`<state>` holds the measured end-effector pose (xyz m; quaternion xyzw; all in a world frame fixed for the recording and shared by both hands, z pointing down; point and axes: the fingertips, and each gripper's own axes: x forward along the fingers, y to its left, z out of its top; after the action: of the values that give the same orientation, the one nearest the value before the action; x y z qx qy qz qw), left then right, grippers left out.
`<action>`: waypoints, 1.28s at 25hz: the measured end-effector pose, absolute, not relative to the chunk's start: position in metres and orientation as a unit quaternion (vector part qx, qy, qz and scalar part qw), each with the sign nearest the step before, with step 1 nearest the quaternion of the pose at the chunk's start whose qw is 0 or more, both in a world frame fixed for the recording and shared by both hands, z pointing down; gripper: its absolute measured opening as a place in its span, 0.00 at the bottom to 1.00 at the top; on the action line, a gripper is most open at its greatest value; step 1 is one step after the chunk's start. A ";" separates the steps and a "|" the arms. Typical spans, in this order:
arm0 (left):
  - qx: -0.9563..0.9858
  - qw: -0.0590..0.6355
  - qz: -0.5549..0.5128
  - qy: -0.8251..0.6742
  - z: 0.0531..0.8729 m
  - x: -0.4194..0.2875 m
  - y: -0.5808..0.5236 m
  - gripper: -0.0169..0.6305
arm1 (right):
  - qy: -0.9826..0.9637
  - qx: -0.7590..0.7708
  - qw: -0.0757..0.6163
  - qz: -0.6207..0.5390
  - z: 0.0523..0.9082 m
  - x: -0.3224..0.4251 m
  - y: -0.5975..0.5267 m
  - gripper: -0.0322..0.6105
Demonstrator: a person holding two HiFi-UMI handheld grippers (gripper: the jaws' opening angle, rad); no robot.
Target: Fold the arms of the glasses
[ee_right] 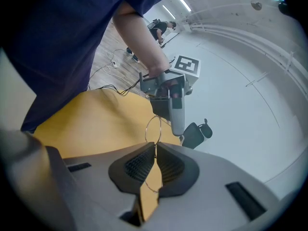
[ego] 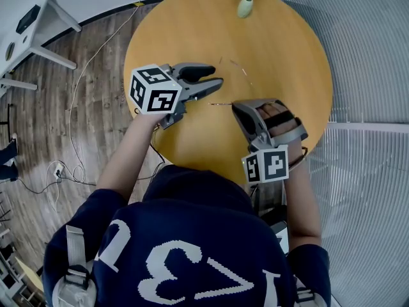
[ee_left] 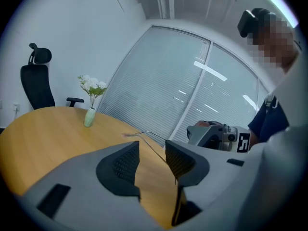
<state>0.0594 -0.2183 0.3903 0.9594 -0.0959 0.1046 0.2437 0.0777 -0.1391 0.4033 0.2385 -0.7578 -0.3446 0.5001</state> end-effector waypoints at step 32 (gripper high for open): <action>0.962 0.212 0.164 -0.049 0.398 0.073 -0.211 0.08 | -0.765 0.200 0.497 -0.356 0.406 0.064 -0.124 0.11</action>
<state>0.0729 -0.2106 0.3979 0.9623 -0.0487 0.1637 0.2117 0.0639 -0.1244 0.4062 0.2004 -0.7654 -0.3560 0.4972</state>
